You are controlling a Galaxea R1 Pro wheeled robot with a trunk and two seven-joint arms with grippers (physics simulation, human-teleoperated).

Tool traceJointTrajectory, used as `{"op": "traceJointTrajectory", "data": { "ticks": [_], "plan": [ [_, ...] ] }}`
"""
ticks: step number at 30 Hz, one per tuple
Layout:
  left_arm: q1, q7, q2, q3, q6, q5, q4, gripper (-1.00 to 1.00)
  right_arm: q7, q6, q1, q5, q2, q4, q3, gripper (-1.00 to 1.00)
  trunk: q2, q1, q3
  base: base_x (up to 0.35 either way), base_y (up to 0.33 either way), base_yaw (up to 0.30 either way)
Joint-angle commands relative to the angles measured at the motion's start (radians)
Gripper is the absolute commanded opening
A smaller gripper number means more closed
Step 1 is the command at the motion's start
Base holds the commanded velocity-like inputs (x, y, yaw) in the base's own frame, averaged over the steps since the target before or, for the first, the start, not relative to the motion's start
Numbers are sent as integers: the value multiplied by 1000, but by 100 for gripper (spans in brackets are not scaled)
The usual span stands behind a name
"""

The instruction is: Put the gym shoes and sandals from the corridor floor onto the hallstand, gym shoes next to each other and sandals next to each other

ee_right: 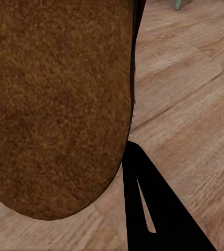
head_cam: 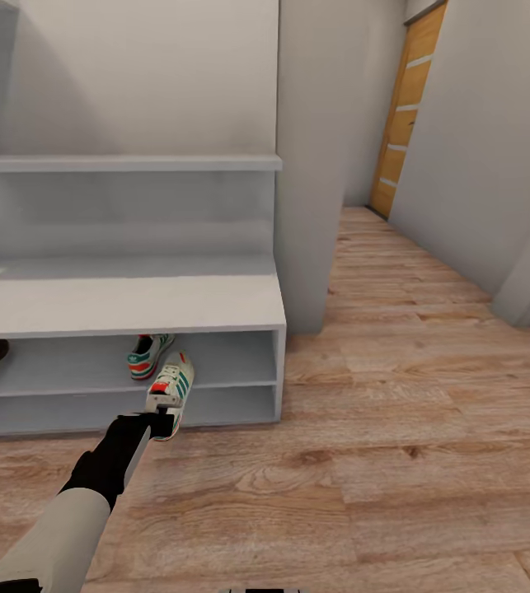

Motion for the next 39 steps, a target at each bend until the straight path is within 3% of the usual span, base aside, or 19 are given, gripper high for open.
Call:
{"op": "traceJointTrajectory", "data": {
  "ticks": [1, 9, 39],
  "plan": [
    [0, -5, 0, 2, 4, -8, -1, -100, 10, -1, -1, -9, 0, 1, -3, -100, 0, 0, -1, 242, 0, 0],
    [0, -5, 0, 2, 4, -8, -1, -100, 10, -1, -1, -9, 0, 1, -4, -100, 0, 0, -1, 273, 0, 0],
    [0, -5, 0, 2, 5, -7, -1, -100, 10, -1, -1, -9, 0, 1, -4, -100, 0, 0, -1, 82, 0, 0]
  ]
}}
